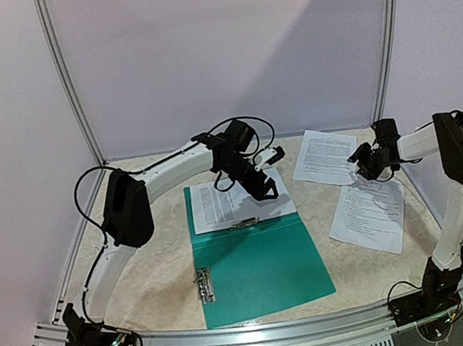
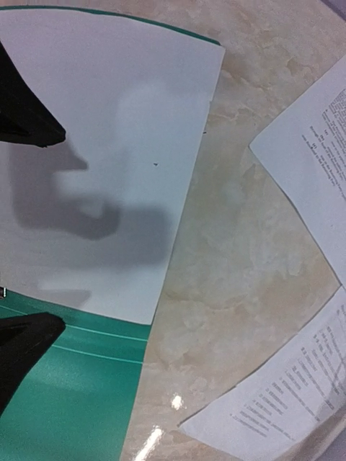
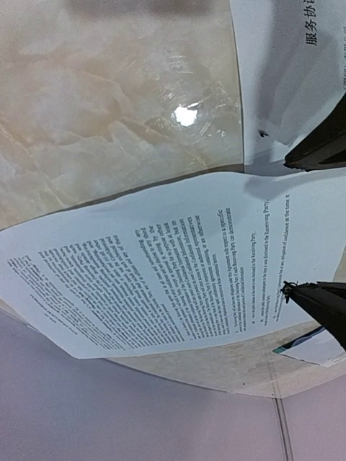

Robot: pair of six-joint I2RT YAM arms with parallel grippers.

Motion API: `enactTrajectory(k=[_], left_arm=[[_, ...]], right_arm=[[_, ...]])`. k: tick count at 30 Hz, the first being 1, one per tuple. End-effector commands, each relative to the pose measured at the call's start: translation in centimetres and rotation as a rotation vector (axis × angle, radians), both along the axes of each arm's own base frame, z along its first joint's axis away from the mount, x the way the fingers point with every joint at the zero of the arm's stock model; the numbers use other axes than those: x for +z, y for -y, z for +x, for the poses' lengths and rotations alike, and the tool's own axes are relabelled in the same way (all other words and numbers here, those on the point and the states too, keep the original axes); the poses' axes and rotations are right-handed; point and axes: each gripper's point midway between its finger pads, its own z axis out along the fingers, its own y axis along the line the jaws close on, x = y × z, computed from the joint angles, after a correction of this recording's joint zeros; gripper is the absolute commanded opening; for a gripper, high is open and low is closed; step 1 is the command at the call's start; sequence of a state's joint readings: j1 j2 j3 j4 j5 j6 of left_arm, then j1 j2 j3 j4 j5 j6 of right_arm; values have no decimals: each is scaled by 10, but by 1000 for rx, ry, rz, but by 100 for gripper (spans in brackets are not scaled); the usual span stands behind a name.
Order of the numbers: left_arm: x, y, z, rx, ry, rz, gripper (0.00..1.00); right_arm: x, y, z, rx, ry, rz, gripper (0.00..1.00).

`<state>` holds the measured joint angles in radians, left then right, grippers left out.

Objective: Put the files into the folder
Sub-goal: Pick up the file from the corner of the board.

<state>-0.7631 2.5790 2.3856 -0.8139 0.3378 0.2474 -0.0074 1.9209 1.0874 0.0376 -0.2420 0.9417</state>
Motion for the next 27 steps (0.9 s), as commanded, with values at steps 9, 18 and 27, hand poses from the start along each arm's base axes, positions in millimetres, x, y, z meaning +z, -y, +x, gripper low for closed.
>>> enactTrajectory(k=[9, 18, 27], left_arm=[[34, -2, -4, -21, 56, -18, 82], [42, -5, -4, -28, 76, -13, 82], [56, -10, -7, -49, 88, -11, 83]], right_arm=[[-6, 4, -17, 13, -61, -49, 53], [-40, -13, -7, 35, -94, 71, 42], [-31, -18, 2, 47, -29, 107, 0]])
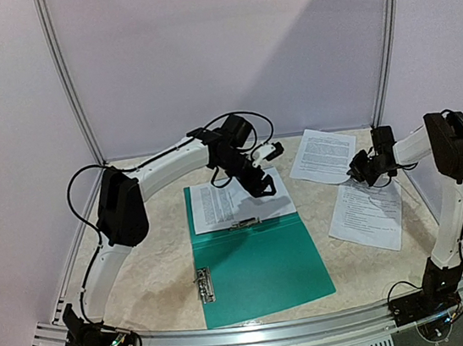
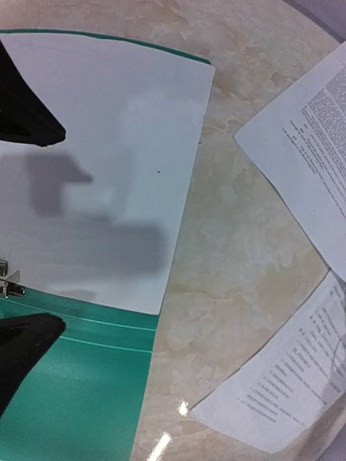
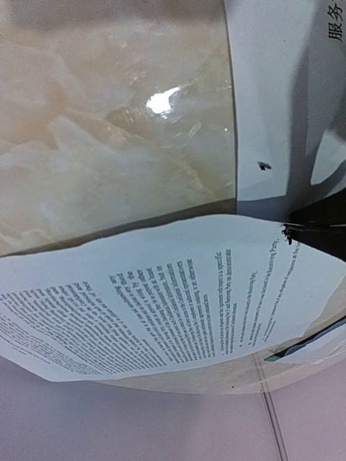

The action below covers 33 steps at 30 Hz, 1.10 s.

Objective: Put the files into the folder
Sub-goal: Pick up the file from the corner of the board, then pass from the right arm to the left

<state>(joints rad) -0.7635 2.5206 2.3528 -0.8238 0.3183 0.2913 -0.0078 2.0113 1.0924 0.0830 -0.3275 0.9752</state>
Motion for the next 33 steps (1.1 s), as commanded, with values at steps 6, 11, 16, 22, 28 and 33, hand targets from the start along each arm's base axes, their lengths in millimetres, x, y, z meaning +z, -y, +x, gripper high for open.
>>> enactTrajectory(k=[6, 11, 16, 22, 28, 33], left_arm=[[88, -34, -13, -77, 60, -36, 98], [141, -80, -19, -94, 72, -58, 100], [194, -127, -40, -116, 114, -67, 100], [249, -186, -96, -167, 198, -38, 99], [262, -241, -156, -223, 277, 40, 100], [250, -271, -218, -349, 348, 43, 100]], right_arm=[[79, -17, 13, 143, 172, -108, 0], [199, -47, -3, 362, 353, -374, 0], [290, -129, -68, 765, 578, -643, 0], [320, -226, -194, 1272, 716, -941, 0], [289, -281, -303, 1744, 738, -1228, 0], [274, -305, -338, 1899, 709, -1373, 0]])
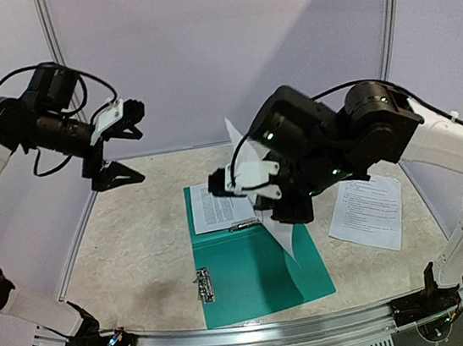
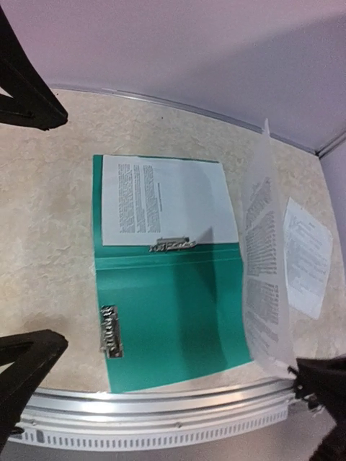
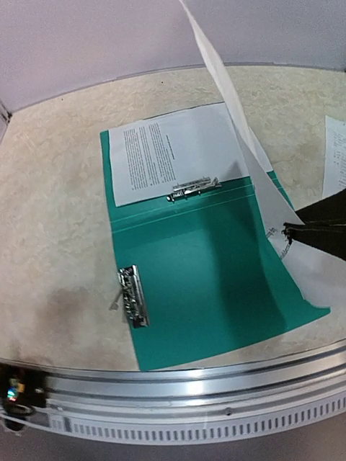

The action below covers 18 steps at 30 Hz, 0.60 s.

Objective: Put the files into the folder
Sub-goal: Pass from the right arm to the left

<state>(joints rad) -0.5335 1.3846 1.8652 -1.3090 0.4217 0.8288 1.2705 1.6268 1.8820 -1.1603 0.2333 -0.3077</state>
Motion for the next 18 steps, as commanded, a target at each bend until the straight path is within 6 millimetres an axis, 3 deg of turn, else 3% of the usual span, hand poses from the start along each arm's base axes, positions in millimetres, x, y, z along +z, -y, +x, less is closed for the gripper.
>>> enactTrajectory(k=[1, 4, 11, 14, 18], left_arm=[[-40, -32, -59, -124, -53, 105, 99], [-55, -44, -81, -151, -49, 116, 100], [-71, -53, -74, -35, -16, 108, 99], [-69, -50, -74, -2, -49, 68, 100], [-63, -35, -101, -60, -171, -63, 100]], right_arm=[[-17, 15, -12, 58, 115, -251, 0], [-13, 4, -21, 98, 125, -223, 0], [6, -7, -35, 138, 101, -113, 0], [19, -14, -39, 141, 79, -29, 0], [34, -18, -45, 149, 61, 57, 0]])
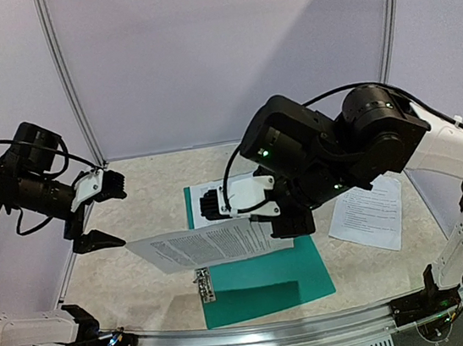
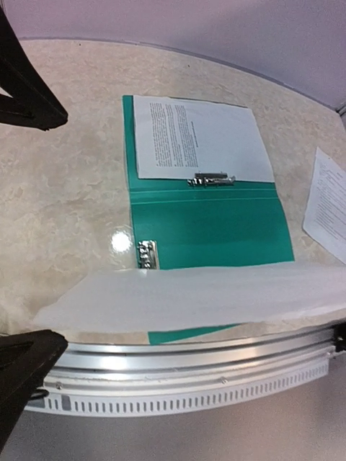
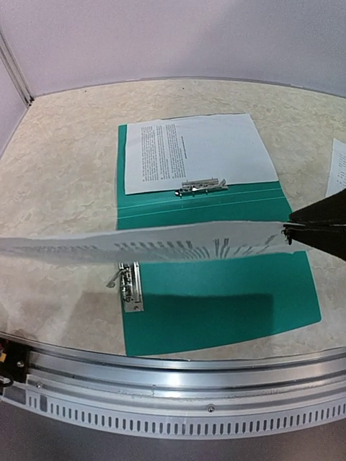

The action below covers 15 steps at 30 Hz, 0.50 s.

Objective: Put the files into the folder
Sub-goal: Pass from the right arm to the left

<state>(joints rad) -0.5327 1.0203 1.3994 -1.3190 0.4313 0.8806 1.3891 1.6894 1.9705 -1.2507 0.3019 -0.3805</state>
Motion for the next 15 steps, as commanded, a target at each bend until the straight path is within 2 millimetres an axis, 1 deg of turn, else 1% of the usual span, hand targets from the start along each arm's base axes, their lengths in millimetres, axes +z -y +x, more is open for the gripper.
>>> enactTrajectory(k=[1, 2, 4, 8, 10, 13, 15], left_arm=[[10, 14, -27, -33, -134, -154, 100], [13, 15, -36, -64, -152, -175, 100], [15, 14, -46, -98, -159, -182, 99], [19, 10, -54, -110, -171, -174, 100], [16, 9, -59, -127, -176, -169, 100], [14, 12, -53, -78, -188, -205, 99], [18, 19, -44, -19, -216, -256, 96]], right_arm=[[41, -5, -11, 14, -27, 180, 0], [44, -4, -9, 2, -23, 194, 0], [51, 0, -7, -23, -18, 218, 0], [59, 6, -1, -82, -11, 238, 0], [63, 5, -2, -87, -21, 258, 0], [75, 5, -4, -73, -18, 319, 0], [82, 5, -3, -65, -7, 346, 0]])
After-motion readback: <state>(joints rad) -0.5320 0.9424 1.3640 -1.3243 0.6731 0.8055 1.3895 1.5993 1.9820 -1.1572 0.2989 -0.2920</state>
